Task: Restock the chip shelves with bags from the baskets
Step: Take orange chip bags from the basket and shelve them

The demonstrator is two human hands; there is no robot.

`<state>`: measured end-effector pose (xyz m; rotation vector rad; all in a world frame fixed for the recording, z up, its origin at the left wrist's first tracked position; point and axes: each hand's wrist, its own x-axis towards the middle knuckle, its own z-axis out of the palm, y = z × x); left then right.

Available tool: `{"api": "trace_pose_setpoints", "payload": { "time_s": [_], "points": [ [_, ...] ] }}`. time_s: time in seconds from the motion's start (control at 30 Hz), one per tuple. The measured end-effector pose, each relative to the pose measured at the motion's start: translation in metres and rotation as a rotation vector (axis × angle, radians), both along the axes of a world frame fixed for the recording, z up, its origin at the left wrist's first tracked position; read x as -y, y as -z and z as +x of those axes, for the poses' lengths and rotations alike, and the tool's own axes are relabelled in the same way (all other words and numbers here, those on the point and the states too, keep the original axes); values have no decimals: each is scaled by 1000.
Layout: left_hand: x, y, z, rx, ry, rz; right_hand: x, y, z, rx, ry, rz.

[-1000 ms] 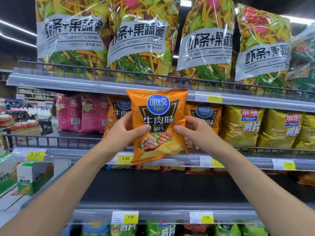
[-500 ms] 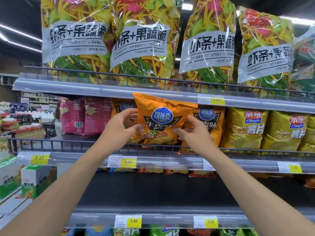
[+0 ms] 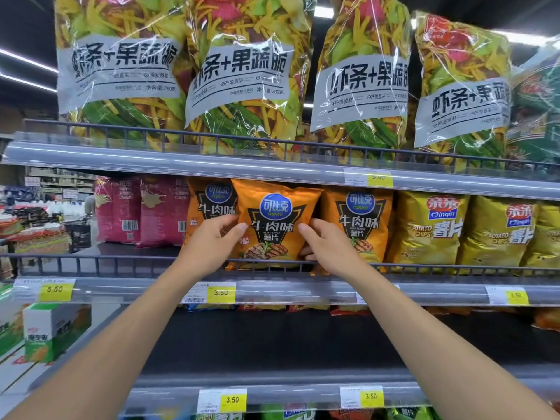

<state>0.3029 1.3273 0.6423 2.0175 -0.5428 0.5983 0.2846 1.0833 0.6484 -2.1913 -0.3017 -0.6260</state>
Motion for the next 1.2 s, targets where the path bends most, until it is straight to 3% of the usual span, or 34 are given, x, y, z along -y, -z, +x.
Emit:
{"api": "trace_pose_setpoints", "payload": {
  "time_s": [0.13, 0.27, 0.37, 0.47, 0.6, 0.73, 1.2],
  "points": [
    [6, -7, 5, -32, -19, -7, -8, -12, 3, -53, 83, -63],
    [8, -9, 10, -100, -33, 53, -10, -16, -4, -60, 101, 36],
    [12, -9, 8, -138, -66, 115, 9, -3, -21, 119, 142, 114],
    [13, -10, 9, -134, -94, 149, 43, 14, -34, 373, 406, 34],
    [21, -11, 7, -112, -110, 175, 78, 28, -31, 371, 615, -73],
    [32, -11, 9, -112, -103, 187, 89, 34, -25, 283, 612, -137],
    [65, -8, 5, -129, -183, 141, 125, 36, -16, 336, 554, -215]
  ]
}}
